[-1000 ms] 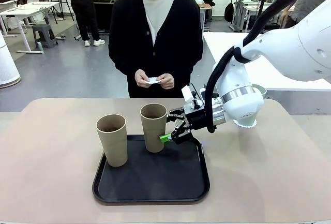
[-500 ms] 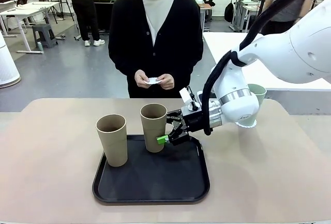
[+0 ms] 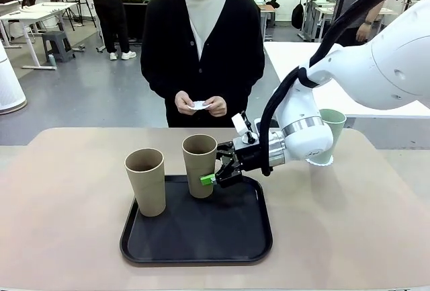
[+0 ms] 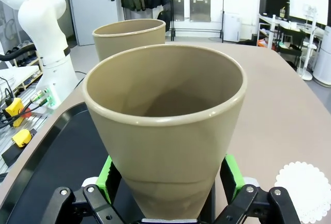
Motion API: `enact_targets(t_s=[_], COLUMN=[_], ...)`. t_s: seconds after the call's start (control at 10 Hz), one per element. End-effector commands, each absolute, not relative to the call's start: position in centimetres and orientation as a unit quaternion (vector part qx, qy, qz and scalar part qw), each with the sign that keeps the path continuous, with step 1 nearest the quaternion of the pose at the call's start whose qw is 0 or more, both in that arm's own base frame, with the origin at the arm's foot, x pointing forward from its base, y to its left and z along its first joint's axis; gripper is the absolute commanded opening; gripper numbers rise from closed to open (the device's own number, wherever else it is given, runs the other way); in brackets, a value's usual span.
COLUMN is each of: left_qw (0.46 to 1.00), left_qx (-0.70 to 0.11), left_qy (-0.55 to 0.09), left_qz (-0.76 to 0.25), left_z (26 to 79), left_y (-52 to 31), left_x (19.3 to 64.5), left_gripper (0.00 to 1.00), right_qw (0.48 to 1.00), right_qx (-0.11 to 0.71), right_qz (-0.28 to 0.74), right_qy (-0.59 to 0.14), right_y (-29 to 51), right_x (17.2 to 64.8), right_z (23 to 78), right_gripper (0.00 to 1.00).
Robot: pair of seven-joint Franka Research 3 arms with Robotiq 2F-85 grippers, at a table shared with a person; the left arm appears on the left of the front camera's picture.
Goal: Place coasters on the table and set cups on them.
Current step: Take one Reusable plastic cup from the Flat Tray and place it on a coaster set by the human.
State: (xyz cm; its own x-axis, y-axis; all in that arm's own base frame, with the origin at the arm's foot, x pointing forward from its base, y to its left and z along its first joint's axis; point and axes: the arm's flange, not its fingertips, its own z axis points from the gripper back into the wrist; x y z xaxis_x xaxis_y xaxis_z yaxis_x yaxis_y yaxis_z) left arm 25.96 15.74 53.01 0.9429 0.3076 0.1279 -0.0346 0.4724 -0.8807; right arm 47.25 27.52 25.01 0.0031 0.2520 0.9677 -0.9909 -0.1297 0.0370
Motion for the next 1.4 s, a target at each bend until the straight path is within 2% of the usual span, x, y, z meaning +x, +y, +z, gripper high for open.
enact_targets(t_s=[0.0, 0.6, 0.7, 0.8, 0.9, 1.0, 1.1, 1.3], left_qw=[0.844, 0.844, 0.844, 0.844, 0.844, 0.844, 0.844, 0.844], left_qx=[-0.509, -0.509, -0.509, -0.509, -0.509, -0.509, -0.509, -0.509], left_qy=[-0.139, -0.139, -0.139, -0.139, -0.139, -0.139, -0.139, -0.139], left_qz=[0.096, 0.096, 0.096, 0.096, 0.096, 0.096, 0.096, 0.096], left_z=[53.1, 53.1, 53.1, 53.1, 53.1, 53.1, 53.1, 53.1], left_y=[15.8, 15.8, 15.8, 15.8, 15.8, 15.8, 15.8, 15.8], left_x=[25.9, 25.9, 25.9, 25.9, 25.9, 25.9, 25.9, 25.9], left_gripper=[1.00, 1.00, 1.00, 1.00, 1.00, 1.00, 1.00, 1.00], right_qw=[0.520, 0.505, 0.501, 0.501, 0.501, 0.501, 0.502, 0.499], right_qx=[0.473, 0.486, 0.488, 0.488, 0.489, 0.491, 0.492, 0.485], right_qz=[0.580, 0.585, 0.585, 0.584, 0.582, 0.582, 0.580, 0.584], right_qy=[-0.411, -0.408, -0.411, -0.412, -0.413, -0.411, -0.411, -0.417], right_y=[28.5, 29.6, 29.6, 29.6, 29.6, 29.7, 29.7, 29.2], right_x=[47.8, 48.3, 48.3, 48.3, 48.4, 48.4, 48.3, 47.4], right_z=[24.3, 24.1, 24.0, 24.0, 24.0, 24.0, 24.1, 26.7], right_gripper=[1.00, 1.00, 0.41, 0.42, 0.00, 0.40, 0.00, 0.00])
